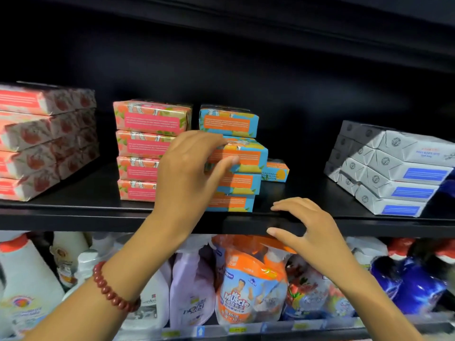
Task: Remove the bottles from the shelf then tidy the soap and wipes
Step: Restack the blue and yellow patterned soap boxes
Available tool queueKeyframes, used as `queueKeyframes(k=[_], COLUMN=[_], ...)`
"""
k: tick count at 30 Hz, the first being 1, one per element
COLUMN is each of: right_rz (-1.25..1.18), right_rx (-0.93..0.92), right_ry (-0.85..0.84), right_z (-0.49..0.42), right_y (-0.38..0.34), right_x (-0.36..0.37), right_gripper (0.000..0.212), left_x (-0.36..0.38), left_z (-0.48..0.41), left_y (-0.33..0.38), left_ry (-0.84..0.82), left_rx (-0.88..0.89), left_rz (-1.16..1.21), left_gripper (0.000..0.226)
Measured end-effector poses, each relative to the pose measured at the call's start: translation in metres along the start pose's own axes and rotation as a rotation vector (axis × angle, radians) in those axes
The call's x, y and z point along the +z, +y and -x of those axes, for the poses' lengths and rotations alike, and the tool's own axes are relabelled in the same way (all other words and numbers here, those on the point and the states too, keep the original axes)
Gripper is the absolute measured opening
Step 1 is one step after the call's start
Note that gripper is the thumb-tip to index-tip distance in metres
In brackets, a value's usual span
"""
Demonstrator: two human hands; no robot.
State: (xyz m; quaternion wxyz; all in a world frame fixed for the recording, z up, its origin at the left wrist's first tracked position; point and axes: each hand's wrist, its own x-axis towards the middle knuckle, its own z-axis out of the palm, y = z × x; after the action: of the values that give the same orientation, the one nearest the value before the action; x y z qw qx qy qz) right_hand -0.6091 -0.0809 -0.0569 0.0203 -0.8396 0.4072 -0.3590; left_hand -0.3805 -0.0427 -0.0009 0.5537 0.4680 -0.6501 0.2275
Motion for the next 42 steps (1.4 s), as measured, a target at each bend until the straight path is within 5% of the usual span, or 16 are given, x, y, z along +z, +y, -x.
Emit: queueKeyframes(k=[10, 15, 19, 24, 32, 36, 42], right_rz=[-0.108, -0.105, 0.040, 0.079, 0.016, 0.027, -0.083], right_rx=[0.037, 0.061, 0.004, 0.012, -0.096, 0.039, -0.007], right_ry=[-0.035, 0.129, 0.018, -0.239, -0.057, -0.205, -0.051], right_z=[-0.010, -0.043, -0.077, -0.098, -0.077, -0.075, -0.064], right_y=[-0.003, 0.016, 0.041, 0.064, 0.063, 0.066, 0.070], right_x=[-0.012, -0.021, -0.017, -0.003, -0.033, -0.035, -0.035], right_gripper=[0.025, 0.026, 0.047, 0.050, 0.031, 0.072, 0.056], left_x=[0.004, 0.032, 0.058, 0.078, 0.083, 0.083, 0.076], left_z=[0.020, 0.039, 0.047, 0.053, 0.056, 0.057, 0.056], left_y=[0.019, 0.038, 0.051, 0.059, 0.066, 0.066, 0.072], left_ry=[0.119, -0.097, -0.270, -0.392, -0.331, -0.348, -0.349], left_rx=[0.137, 0.180, 0.204, 0.113, -0.029, -0.083, -0.157], left_rz=[0.073, 0.079, -0.017, -0.108, -0.074, -0.054, -0.011], left_gripper=[0.015, 0.016, 0.029, 0.039, 0.037, 0.026, 0.056])
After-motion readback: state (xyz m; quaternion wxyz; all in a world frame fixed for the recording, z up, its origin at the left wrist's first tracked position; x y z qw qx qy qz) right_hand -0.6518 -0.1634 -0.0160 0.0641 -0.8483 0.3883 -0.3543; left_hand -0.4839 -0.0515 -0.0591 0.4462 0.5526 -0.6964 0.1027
